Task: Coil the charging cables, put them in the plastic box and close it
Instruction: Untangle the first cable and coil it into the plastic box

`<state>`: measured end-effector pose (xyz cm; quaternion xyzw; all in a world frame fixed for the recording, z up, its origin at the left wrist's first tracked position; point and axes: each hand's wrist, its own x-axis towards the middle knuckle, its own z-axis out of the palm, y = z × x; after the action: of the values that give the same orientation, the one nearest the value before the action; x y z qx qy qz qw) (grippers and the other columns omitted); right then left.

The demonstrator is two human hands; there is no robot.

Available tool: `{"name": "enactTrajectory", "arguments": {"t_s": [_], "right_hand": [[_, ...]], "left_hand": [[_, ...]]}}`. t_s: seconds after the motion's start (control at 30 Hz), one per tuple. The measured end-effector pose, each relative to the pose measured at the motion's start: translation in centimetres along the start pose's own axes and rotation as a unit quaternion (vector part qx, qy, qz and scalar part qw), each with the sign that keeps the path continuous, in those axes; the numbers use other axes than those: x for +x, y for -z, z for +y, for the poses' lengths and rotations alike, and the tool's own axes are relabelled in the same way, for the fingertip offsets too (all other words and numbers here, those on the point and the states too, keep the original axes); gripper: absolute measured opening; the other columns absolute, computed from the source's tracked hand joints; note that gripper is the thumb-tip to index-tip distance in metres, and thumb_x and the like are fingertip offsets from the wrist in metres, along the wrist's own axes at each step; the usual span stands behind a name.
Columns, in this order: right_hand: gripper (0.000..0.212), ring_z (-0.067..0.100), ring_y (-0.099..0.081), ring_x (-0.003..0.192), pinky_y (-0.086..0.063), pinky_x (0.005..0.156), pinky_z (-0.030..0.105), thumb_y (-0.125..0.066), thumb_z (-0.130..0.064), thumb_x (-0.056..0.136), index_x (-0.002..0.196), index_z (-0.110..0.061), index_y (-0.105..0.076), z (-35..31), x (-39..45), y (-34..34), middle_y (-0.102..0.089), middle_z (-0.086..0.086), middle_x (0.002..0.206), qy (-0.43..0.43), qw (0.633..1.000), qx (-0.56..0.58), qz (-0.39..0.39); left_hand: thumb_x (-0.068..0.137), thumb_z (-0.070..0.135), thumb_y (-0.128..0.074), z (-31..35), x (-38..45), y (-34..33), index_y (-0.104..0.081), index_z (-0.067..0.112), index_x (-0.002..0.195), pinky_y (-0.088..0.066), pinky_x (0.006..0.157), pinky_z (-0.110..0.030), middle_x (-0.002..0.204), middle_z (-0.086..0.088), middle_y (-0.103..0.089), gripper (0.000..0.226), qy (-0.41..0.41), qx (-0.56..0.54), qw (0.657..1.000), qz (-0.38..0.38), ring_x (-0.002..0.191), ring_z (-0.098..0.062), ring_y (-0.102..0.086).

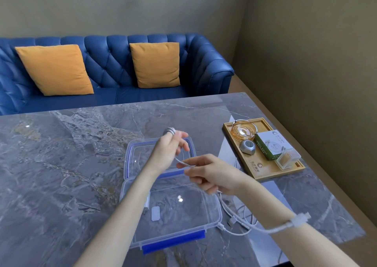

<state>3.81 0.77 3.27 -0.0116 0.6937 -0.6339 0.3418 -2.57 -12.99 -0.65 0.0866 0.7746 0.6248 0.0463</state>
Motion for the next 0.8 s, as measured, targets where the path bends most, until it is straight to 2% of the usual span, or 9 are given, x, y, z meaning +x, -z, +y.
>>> {"name": "enactTrajectory", "arguments": {"t_s": [0.13,0.23,0.33,0.43,0.5,0.57,0.63,0.73,0.8], "right_hand": [[0.026,0.003,-0.033,0.032,-0.029,0.029,0.014,-0.044,-0.001,0.092,0.114,0.011,-0.052,-1.3,-0.1,1.9,-0.046,0.005,0.065,0.002,0.999,0.044,-0.023],[0.021,0.006,-0.049,0.039,-0.049,0.039,0.016,-0.044,-0.002,0.092,0.108,0.005,-0.056,-2.3,-0.5,3.1,-0.062,0.011,0.075,0.016,0.992,0.122,-0.037],[0.024,0.012,-0.064,0.05,-0.055,0.049,0.022,-0.037,-0.008,0.093,0.09,-0.004,-0.061,-2.4,-0.1,3.7,-0.072,0.013,0.076,0.017,0.977,0.212,-0.015],[0.035,0.016,-0.068,0.055,-0.057,0.054,0.023,-0.028,-0.003,0.083,0.092,-0.003,-0.062,-1.8,1.0,3.7,-0.074,0.013,0.072,0.037,0.949,0.312,-0.003],[0.034,0.013,-0.064,0.052,-0.052,0.047,0.02,-0.028,-0.005,0.084,0.093,-0.005,-0.061,-1.4,1.5,3.5,-0.072,0.007,0.067,0.062,0.944,0.325,0.025],[0.027,0.008,-0.054,0.045,-0.04,0.039,0.017,-0.036,-0.017,0.093,0.088,-0.01,-0.062,-1.0,1.8,3.5,-0.066,0.0,0.058,0.084,0.946,0.307,0.06],[0.026,0.008,-0.045,0.044,-0.032,0.043,0.018,-0.046,-0.027,0.093,0.081,-0.012,-0.063,-0.6,2.0,3.7,-0.06,-0.004,0.055,0.107,0.96,0.239,0.102],[0.034,0.011,-0.037,0.043,-0.026,0.049,0.022,-0.055,-0.032,0.089,0.063,-0.012,-0.06,-0.3,2.0,3.5,-0.054,-0.004,0.046,0.116,0.969,0.114,0.185],[0.042,0.009,-0.031,0.039,-0.024,0.044,0.021,-0.064,-0.032,0.083,0.049,-0.014,-0.048,-0.2,2.0,3.2,-0.041,-0.008,0.038,0.143,0.949,0.026,0.279]], "left_hand": [[0.098,0.021,-0.034,-1.1,-0.9,-1.0,-0.058,0.012,0.08,-0.043,0.054,-0.018,0.056,0.007,-0.059,0.031,0.015,0.096,0.994,-0.057,0.046,-0.003,-0.048],[0.098,0.023,-0.033,-1.0,-1.5,-0.6,-0.053,0.011,0.06,-0.031,0.039,-0.022,0.032,0.004,-0.046,0.045,0.074,0.015,0.991,-0.113,0.033,-0.01,-0.036],[0.086,0.034,-0.039,-0.6,-2.4,-0.7,-0.057,0.014,0.05,-0.024,0.038,-0.022,0.03,0.005,-0.031,0.046,0.106,-0.092,0.975,-0.17,0.032,-0.011,-0.025],[0.09,0.046,-0.026,0.3,-3.1,-1.7,-0.052,0.004,0.06,-0.022,0.037,-0.021,0.028,0.007,-0.027,0.058,0.161,-0.271,0.927,-0.202,0.029,-0.007,-0.022],[0.092,0.045,-0.018,1.0,-3.6,-2.2,-0.048,0.004,0.064,-0.023,0.038,-0.022,0.029,0.008,-0.026,0.057,0.169,-0.334,0.903,-0.212,0.029,-0.007,-0.023],[0.084,0.04,-0.031,1.7,-4.1,-2.3,-0.046,0.007,0.064,-0.025,0.038,-0.02,0.03,0.01,-0.026,0.041,0.162,-0.342,0.9,-0.216,0.03,-0.006,-0.023],[0.078,0.036,-0.039,2.4,-4.5,-2.2,-0.046,0.01,0.064,-0.027,0.037,-0.018,0.03,0.012,-0.025,0.03,0.154,-0.329,0.906,-0.22,0.03,-0.005,-0.023],[0.078,0.034,-0.041,3.1,-4.8,-2.0,-0.048,0.012,0.062,-0.028,0.037,-0.017,0.03,0.013,-0.024,0.029,0.154,-0.336,0.899,-0.237,0.031,-0.005,-0.023],[0.08,0.035,-0.039,3.6,-4.8,-1.8,-0.05,0.014,0.059,-0.028,0.036,-0.017,0.03,0.014,-0.025,0.032,0.163,-0.362,0.882,-0.256,0.031,-0.004,-0.024]]}}
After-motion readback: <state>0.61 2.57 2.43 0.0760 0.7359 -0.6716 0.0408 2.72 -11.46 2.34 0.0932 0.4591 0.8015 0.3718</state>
